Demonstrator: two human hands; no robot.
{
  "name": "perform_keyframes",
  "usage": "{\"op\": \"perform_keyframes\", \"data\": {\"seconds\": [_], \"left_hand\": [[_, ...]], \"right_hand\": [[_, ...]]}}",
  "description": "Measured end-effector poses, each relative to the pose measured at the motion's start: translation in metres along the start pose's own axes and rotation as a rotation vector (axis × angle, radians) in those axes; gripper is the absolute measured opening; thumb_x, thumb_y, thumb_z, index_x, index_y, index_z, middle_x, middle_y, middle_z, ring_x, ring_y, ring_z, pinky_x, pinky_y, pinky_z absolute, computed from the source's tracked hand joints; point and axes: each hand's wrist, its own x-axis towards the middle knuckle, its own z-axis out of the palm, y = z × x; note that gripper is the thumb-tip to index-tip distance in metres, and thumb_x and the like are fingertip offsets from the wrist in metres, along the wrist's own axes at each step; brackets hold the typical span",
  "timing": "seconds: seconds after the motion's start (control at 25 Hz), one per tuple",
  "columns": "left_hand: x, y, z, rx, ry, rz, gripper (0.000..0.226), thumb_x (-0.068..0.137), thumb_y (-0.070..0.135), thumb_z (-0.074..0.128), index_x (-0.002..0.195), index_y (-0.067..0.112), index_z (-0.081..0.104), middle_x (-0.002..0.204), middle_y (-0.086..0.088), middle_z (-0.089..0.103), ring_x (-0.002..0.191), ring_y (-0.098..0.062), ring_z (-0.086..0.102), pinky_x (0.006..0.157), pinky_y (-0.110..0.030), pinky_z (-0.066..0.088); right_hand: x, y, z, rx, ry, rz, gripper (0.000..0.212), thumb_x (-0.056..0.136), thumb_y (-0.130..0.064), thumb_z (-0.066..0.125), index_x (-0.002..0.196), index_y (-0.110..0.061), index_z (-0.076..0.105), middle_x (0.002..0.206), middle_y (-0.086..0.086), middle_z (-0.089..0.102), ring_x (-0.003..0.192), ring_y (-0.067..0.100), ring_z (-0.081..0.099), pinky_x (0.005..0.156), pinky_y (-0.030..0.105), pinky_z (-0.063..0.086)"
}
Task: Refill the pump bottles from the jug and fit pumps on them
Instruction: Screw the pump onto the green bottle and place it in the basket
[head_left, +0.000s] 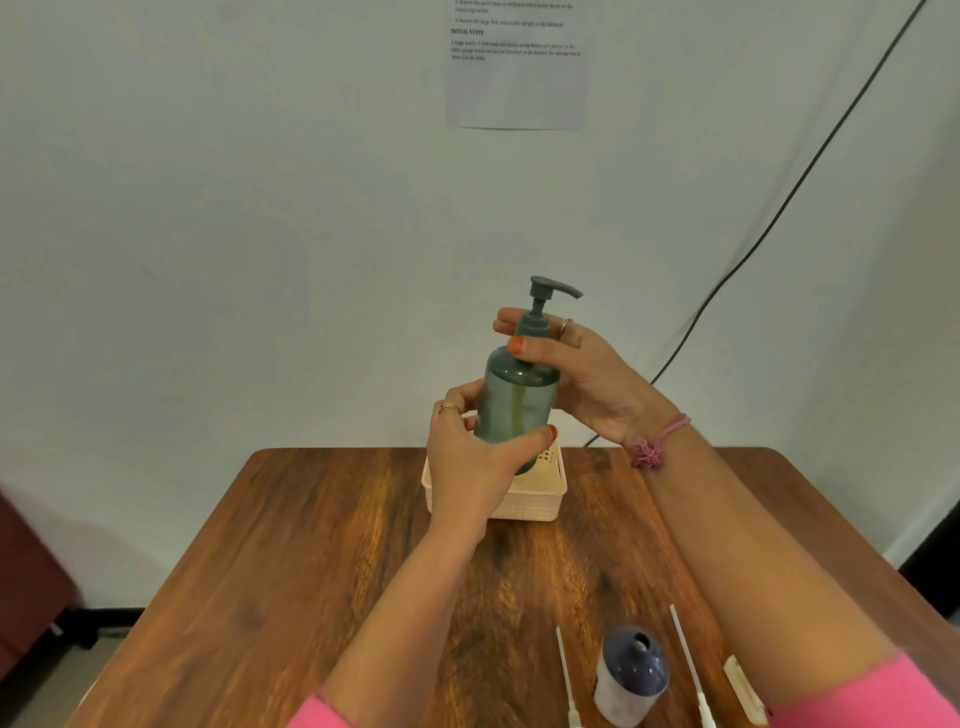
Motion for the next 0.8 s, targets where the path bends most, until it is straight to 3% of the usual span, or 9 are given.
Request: {"op": "perform_keyframes", "data": {"seconds": [0.12, 0.28, 0.4, 0.48, 0.6, 0.68, 0.8], "left_hand": [[0.0011, 0.0004, -0.0013, -0.013, 0.008, 0.003, 0.068, 0.057, 0.025, 0.090, 0.112, 0.029, 0.050, 0.113, 0.010, 0.054, 0.093, 0.005, 0.051, 0.071, -0.017, 0.048], [0.0024, -0.0008, -0.0017, 0.007, 0.013, -0.002, 0.070, 0.058, 0.027, 0.090, 0.115, 0.029, 0.049, 0.114, 0.010, 0.053, 0.095, 0.002, 0.051, 0.074, -0.018, 0.049], [0.0043, -0.0007, -0.0037, -0.001, 0.013, -0.001, 0.070, 0.059, 0.026, 0.089, 0.116, 0.029, 0.048, 0.114, 0.010, 0.053, 0.095, 0.001, 0.051, 0.075, -0.018, 0.049], [0.0049, -0.0003, -0.0049, -0.007, 0.016, 0.000, 0.070, 0.059, 0.026, 0.089, 0.116, 0.028, 0.049, 0.114, 0.009, 0.053, 0.096, 0.001, 0.051, 0.077, -0.021, 0.051], [0.0051, -0.0015, -0.0053, -0.003, 0.011, 0.003, 0.068, 0.058, 0.025, 0.090, 0.113, 0.029, 0.049, 0.111, 0.011, 0.053, 0.095, 0.003, 0.051, 0.073, -0.019, 0.050], [0.0056, -0.0027, -0.0063, -0.012, 0.012, -0.002, 0.067, 0.058, 0.025, 0.090, 0.110, 0.031, 0.048, 0.109, 0.012, 0.053, 0.093, 0.005, 0.051, 0.072, -0.017, 0.048], [0.0062, -0.0039, -0.0072, -0.014, 0.020, -0.004, 0.069, 0.058, 0.025, 0.090, 0.112, 0.029, 0.049, 0.112, 0.009, 0.054, 0.096, 0.002, 0.051, 0.075, -0.019, 0.049]], "right_hand": [[0.0006, 0.0026, -0.0019, 0.002, 0.021, -0.043, 0.035, 0.079, -0.008, 0.069, 0.114, -0.010, 0.065, 0.119, 0.002, 0.066, 0.105, 0.017, 0.063, 0.089, 0.041, 0.053], [0.0034, 0.0031, 0.0011, -0.054, 0.042, -0.041, 0.049, 0.071, -0.023, 0.076, 0.116, -0.013, 0.062, 0.117, 0.003, 0.065, 0.103, 0.018, 0.064, 0.083, 0.036, 0.054], [0.0008, 0.0019, -0.0054, -0.012, -0.048, -0.031, 0.036, 0.079, -0.017, 0.069, 0.115, -0.019, 0.065, 0.121, -0.002, 0.065, 0.113, 0.017, 0.060, 0.091, 0.041, 0.052], [0.0000, 0.0023, -0.0047, 0.000, -0.017, -0.056, 0.027, 0.079, -0.013, 0.069, 0.106, -0.016, 0.069, 0.118, -0.001, 0.067, 0.110, 0.018, 0.061, 0.093, 0.043, 0.051], [0.0039, 0.0061, -0.0005, -0.019, 0.055, -0.047, 0.034, 0.069, -0.020, 0.074, 0.102, -0.015, 0.066, 0.106, 0.000, 0.071, 0.099, 0.015, 0.065, 0.093, 0.045, 0.051], [0.0046, 0.0085, -0.0032, 0.009, 0.017, -0.014, 0.040, 0.072, -0.018, 0.077, 0.109, -0.016, 0.062, 0.110, 0.001, 0.069, 0.103, 0.017, 0.064, 0.094, 0.045, 0.050], [0.0026, 0.0101, -0.0073, 0.051, -0.068, -0.028, 0.034, 0.079, -0.014, 0.066, 0.113, -0.014, 0.065, 0.119, 0.003, 0.066, 0.111, 0.019, 0.061, 0.093, 0.041, 0.051]]}}
